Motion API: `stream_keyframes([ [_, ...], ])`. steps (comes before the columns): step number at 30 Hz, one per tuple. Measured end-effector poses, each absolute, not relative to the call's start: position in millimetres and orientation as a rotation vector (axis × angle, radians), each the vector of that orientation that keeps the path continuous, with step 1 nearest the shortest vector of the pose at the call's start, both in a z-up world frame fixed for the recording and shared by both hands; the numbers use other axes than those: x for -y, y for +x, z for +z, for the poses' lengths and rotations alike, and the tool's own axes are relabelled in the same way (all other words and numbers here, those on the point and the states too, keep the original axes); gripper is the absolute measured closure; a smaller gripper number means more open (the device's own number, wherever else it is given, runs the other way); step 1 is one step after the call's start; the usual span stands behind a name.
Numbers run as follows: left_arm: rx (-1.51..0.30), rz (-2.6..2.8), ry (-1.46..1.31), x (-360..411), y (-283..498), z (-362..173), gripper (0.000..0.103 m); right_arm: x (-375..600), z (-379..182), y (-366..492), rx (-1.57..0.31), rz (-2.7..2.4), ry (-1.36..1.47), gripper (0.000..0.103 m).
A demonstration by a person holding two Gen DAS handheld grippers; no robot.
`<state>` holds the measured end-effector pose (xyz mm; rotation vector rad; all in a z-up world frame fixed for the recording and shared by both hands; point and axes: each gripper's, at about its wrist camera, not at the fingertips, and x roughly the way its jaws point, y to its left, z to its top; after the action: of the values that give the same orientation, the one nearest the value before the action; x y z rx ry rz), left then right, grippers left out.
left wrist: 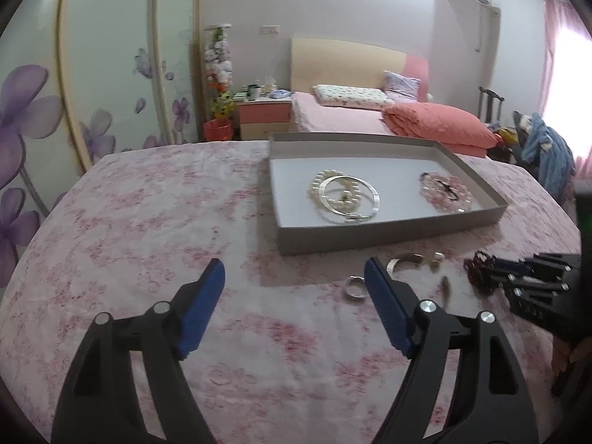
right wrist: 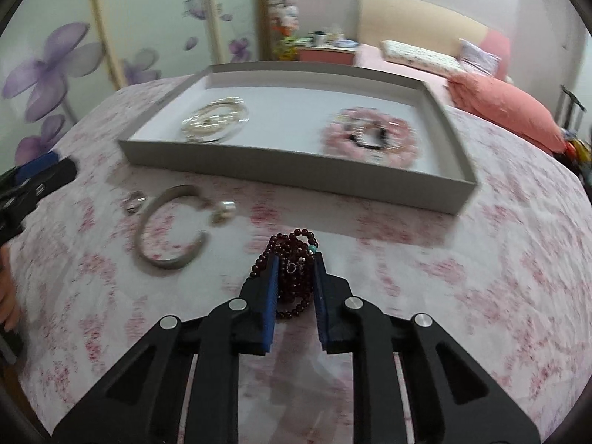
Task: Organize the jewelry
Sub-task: 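Grasp the dark red beaded bracelet with the right tool while the left tool reaches the silver cuff bangle, then close the left tool on the silver cuff bangle while the right tool holds the red bracelet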
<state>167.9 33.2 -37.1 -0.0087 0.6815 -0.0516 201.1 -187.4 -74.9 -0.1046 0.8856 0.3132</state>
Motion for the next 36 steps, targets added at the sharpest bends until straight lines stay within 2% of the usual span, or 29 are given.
stream_keyframes([
  [7, -0.73, -0.23, 0.128, 22, 172, -45, 0.013, 217, -76, 205, -0.892, 0.22, -0.026, 0.085],
  [14, -0.79, -0.318, 0.3, 69, 194, -66, 0.012, 225, -75, 203, -0.894, 0.236, 0.003, 0.085],
  [21, -0.869, -0.343, 0.324, 76, 221, -84, 0.012, 228, -75, 203, -0.895, 0.248, 0.023, 0.085],
  [23, -0.868, -0.356, 0.317, 75, 221, -85, 0.015, 229, -75, 203, -0.896, 0.251, 0.028, 0.085],
  [25, -0.868, -0.377, 0.304, 76, 221, -85, 0.032, 227, -75, 203, -0.896, 0.251, 0.028, 0.085],
  [27, -0.867, -0.373, 0.3, 76, 220, -84, 0.038, 227, -75, 203, -0.896, 0.249, 0.026, 0.085],
  [36, -0.9, -0.279, 0.247, 70, 204, -82, 0.038, 216, -75, 194, -0.899, 0.232, 0.007, 0.085],
])
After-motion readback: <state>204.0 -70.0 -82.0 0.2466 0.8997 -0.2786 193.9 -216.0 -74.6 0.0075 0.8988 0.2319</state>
